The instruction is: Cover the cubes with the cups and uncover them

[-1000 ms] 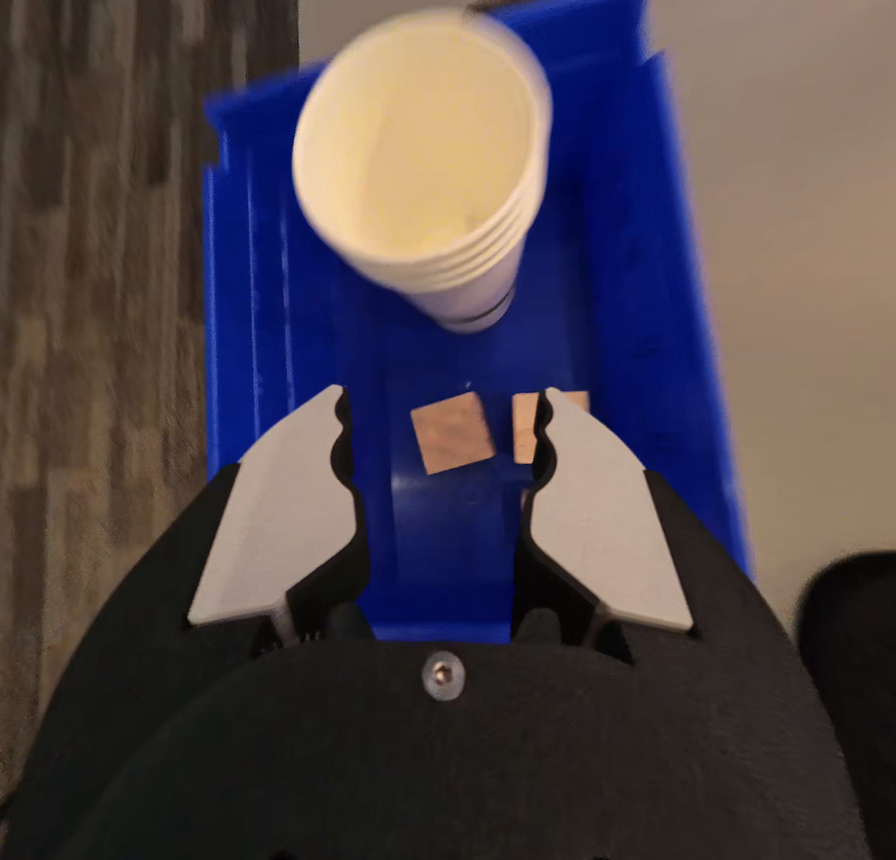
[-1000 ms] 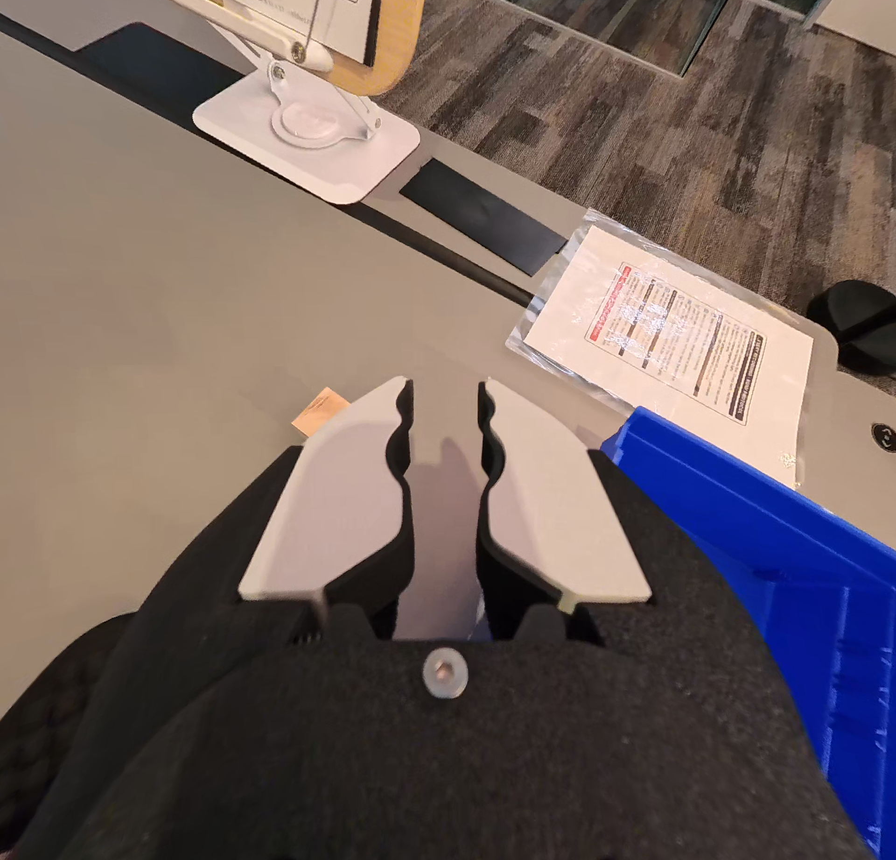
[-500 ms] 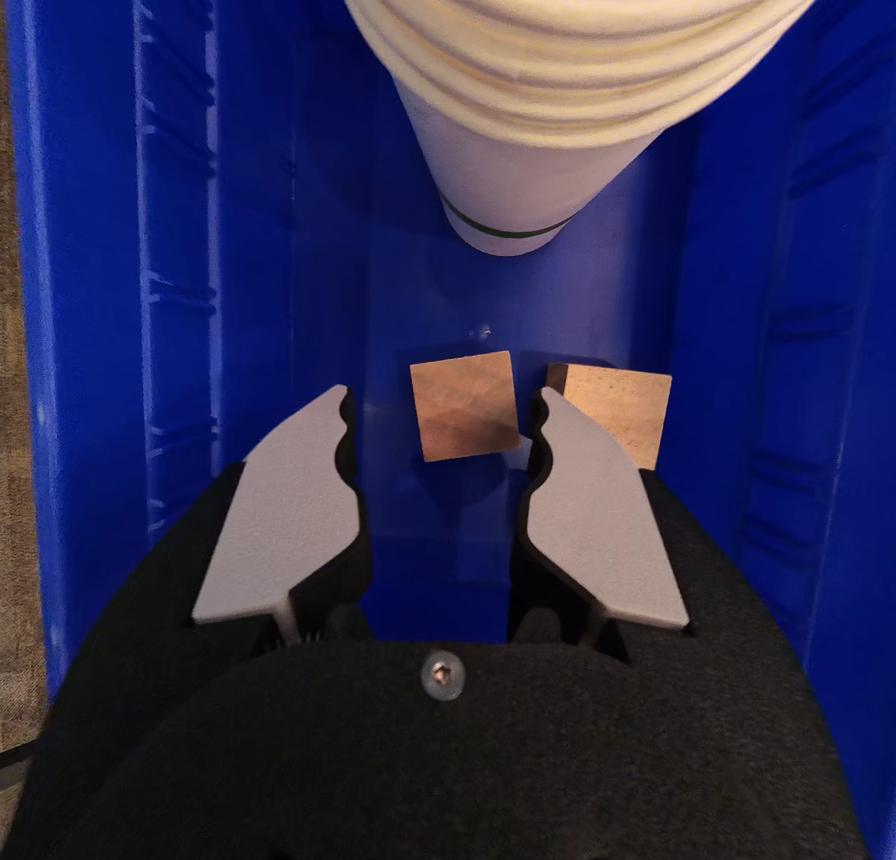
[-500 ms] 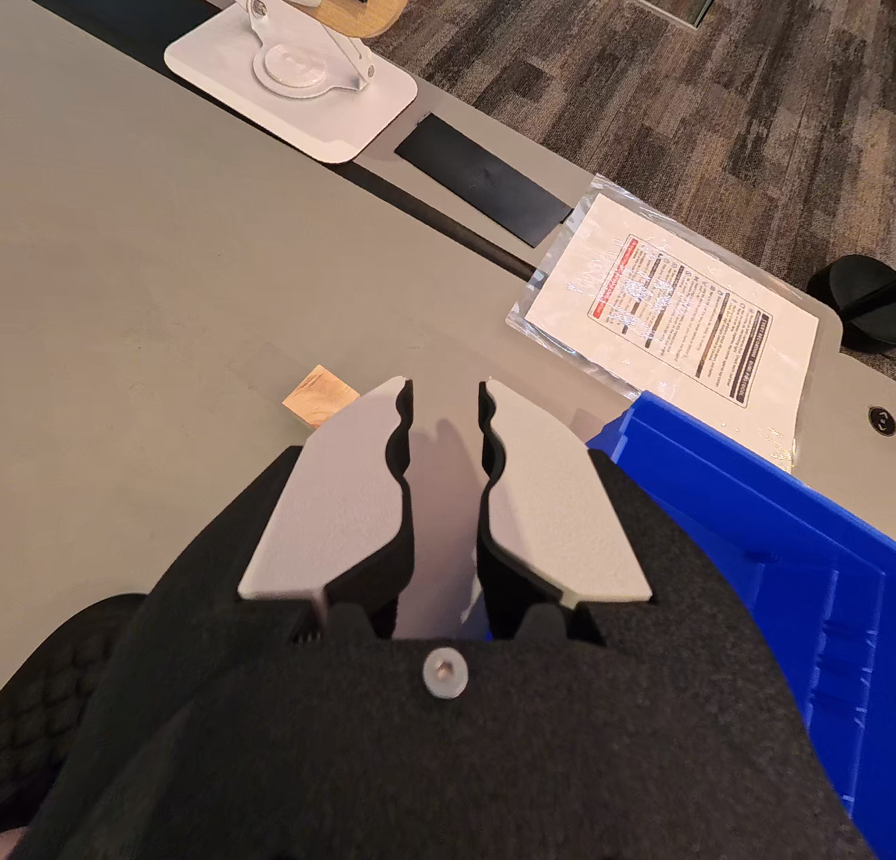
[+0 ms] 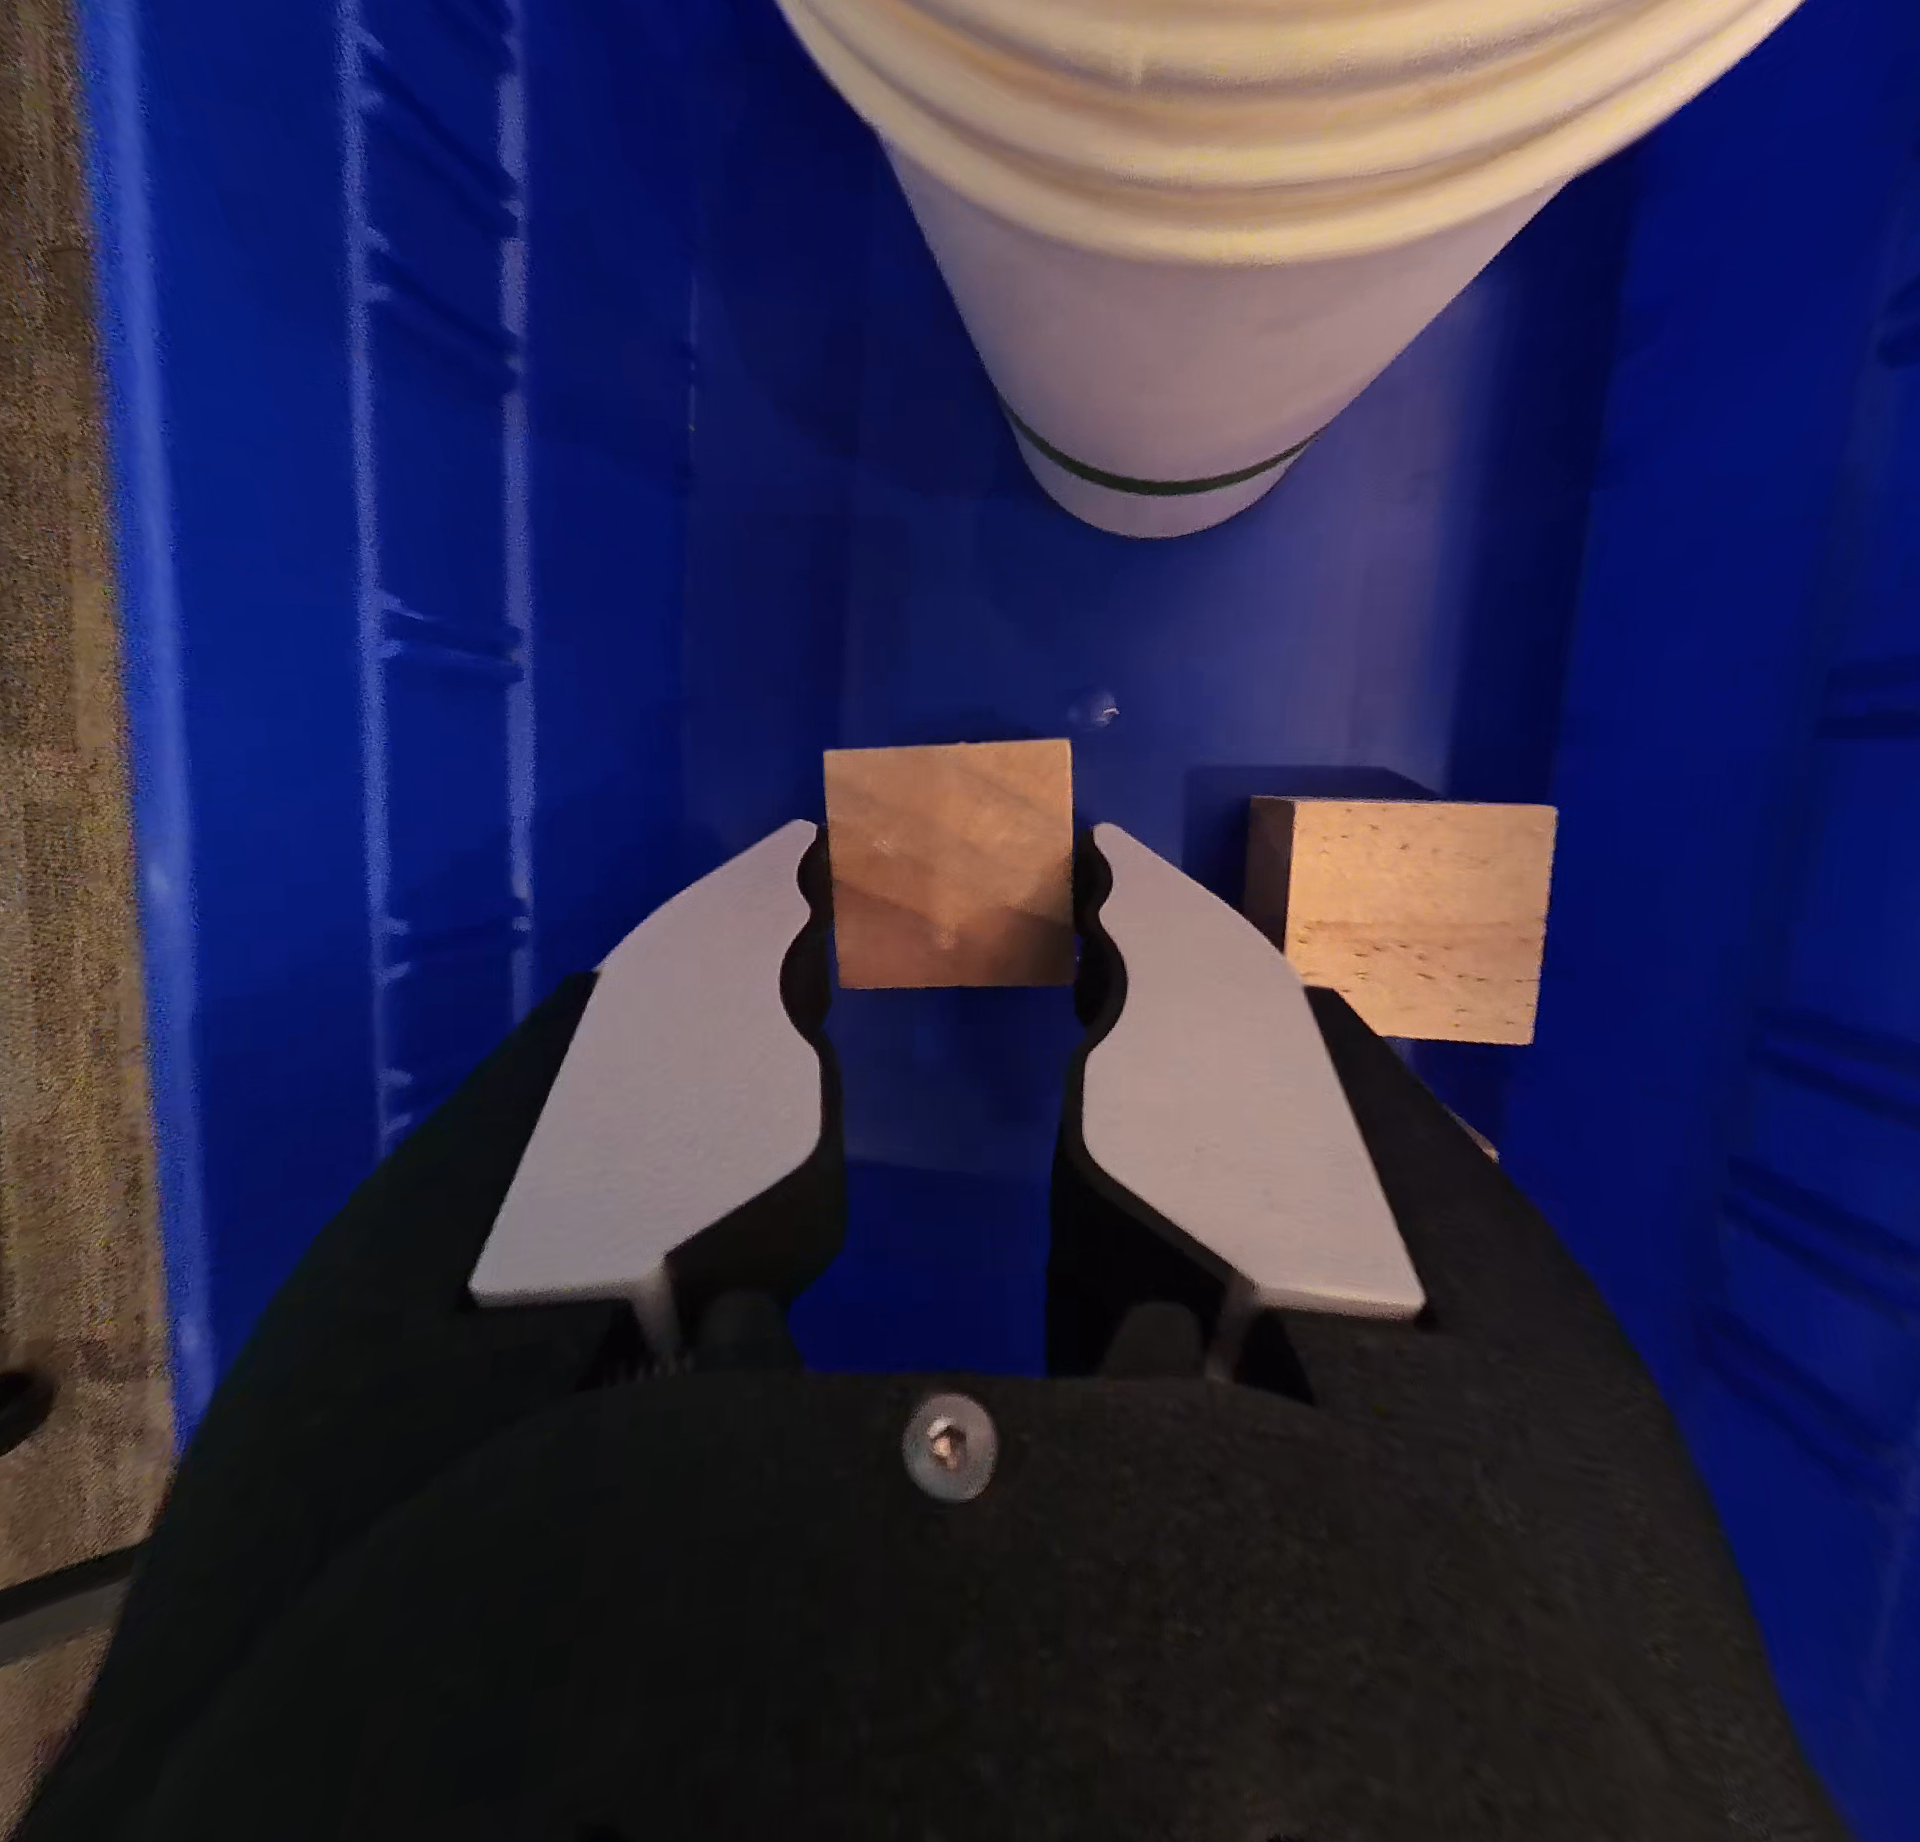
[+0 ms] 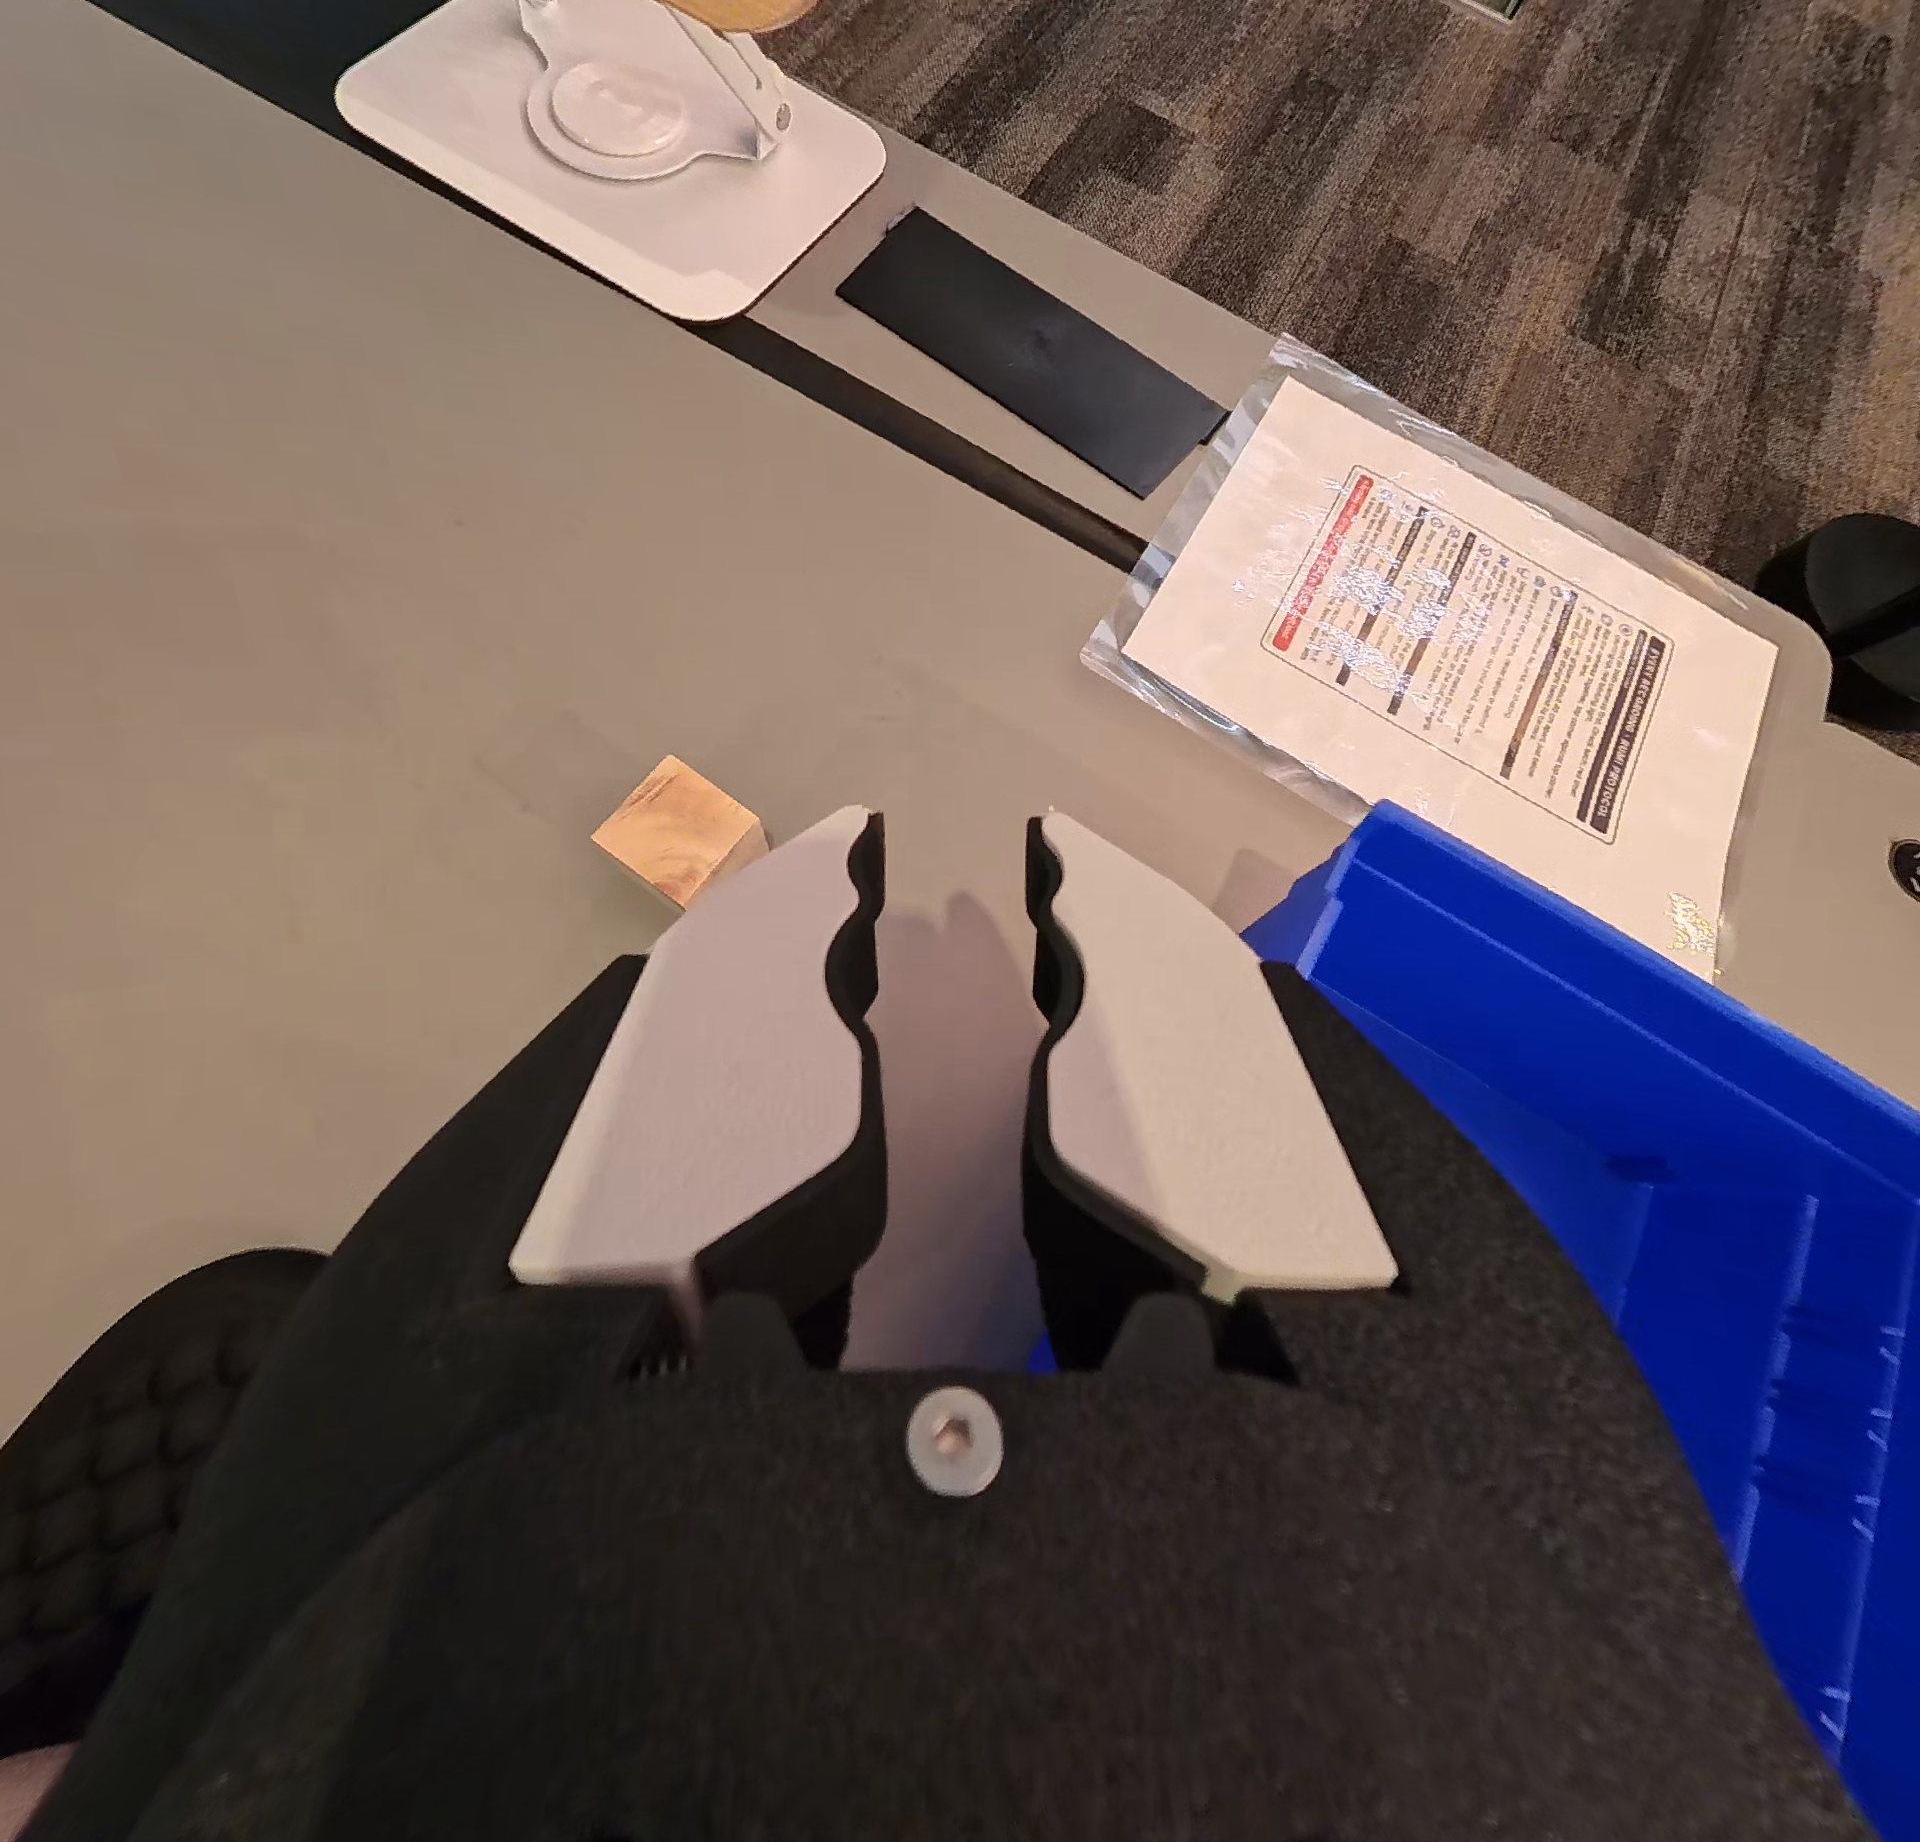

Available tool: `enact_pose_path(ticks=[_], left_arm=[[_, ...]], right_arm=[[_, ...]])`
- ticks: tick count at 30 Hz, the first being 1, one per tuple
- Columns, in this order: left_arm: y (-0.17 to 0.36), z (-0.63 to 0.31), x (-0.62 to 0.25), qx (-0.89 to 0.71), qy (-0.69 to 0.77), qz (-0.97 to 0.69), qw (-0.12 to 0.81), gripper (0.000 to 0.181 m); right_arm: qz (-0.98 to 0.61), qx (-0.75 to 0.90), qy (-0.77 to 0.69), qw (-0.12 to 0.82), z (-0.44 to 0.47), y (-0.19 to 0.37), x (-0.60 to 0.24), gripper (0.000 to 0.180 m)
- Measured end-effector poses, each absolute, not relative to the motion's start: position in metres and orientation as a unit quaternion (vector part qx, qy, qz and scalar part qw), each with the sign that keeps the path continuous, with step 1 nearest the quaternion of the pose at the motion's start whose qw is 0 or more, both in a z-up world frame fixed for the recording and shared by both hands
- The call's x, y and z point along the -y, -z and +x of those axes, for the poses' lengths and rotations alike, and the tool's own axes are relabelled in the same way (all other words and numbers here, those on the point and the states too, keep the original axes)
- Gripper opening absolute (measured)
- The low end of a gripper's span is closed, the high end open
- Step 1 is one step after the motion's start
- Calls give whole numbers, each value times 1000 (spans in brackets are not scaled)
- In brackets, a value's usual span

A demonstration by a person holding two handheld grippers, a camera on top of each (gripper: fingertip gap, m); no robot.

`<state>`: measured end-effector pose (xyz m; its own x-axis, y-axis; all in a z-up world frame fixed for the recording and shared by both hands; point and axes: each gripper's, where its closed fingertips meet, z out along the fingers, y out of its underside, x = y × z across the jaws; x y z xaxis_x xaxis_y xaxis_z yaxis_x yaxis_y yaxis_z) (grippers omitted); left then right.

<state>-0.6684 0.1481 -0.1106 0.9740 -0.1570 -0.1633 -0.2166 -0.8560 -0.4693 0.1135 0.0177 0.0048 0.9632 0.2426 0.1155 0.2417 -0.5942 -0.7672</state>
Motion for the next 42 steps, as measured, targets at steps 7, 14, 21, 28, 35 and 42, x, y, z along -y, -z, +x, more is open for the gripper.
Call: enact_pose_path(ticks=[7,14,21,28,35,42], left_arm=[[16,-660,-137,-142,-103,-920,349,44],[-53,-473,-108,-341,48,-845,410,44],[6,-278,-83,-534,120,-762,347,44],[83,-167,-74,-672,125,-675,276,44],[108,-120,-73,-739,127,-626,215,44],[125,-108,-80,-775,102,-599,176,44]], right_arm=[[-891,131,-8,434,116,-4,-17,25],[-892,135,-6,432,114,-5,-15,25],[-892,137,-15,430,110,-7,-15,25],[-887,139,-33,440,110,-6,-15,25],[-887,137,-38,440,114,-3,-16,25],[-888,147,-39,434,112,-1,-16,25]])
